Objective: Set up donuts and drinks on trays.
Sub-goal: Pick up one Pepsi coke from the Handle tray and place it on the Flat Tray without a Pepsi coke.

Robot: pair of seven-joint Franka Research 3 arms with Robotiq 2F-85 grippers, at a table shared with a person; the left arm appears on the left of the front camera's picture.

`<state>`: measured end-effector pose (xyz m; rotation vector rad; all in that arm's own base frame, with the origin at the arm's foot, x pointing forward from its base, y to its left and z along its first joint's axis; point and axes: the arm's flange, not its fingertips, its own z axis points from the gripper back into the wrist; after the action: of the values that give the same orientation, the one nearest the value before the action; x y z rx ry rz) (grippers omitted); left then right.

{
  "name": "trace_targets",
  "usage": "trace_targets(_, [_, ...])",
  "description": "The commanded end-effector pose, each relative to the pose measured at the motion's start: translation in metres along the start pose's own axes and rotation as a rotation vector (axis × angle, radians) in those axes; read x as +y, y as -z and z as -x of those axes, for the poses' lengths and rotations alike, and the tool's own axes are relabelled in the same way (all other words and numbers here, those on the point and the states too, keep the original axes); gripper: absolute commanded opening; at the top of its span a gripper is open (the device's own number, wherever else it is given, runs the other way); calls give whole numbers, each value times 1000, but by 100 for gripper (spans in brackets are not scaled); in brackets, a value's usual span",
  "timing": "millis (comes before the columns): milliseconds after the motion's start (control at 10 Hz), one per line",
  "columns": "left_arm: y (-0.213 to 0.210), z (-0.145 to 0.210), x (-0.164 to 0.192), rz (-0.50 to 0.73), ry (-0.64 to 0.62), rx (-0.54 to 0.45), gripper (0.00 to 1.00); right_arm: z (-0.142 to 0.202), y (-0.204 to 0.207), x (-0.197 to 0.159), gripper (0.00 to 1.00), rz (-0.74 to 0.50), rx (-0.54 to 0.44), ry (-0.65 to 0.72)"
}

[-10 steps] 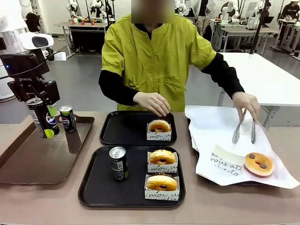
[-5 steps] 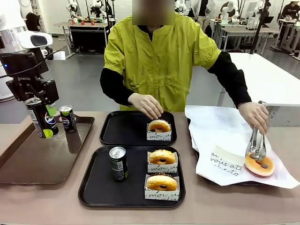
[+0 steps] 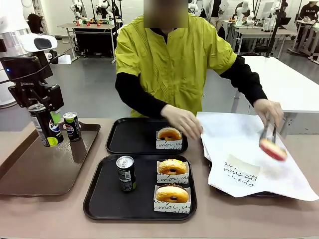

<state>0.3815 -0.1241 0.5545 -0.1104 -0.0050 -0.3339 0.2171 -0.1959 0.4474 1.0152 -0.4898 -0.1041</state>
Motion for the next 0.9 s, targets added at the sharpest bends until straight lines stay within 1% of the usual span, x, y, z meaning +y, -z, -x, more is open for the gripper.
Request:
trace_targets(0, [2, -32, -12, -32, 41, -36, 58, 0, 0, 0, 100, -8, -5, -9])
trace_targets(300, [12, -74, -31, -71, 61, -43, 58, 0, 0, 0, 100, -8, -5, -9])
trace_targets(600, [29, -118, -48, -87, 61, -108, 58, 0, 0, 0, 100, -8, -5, -9])
trace_targets(800, [45, -146, -55, -64, 55, -180, 58, 0, 0, 0, 100, -8, -5, -9])
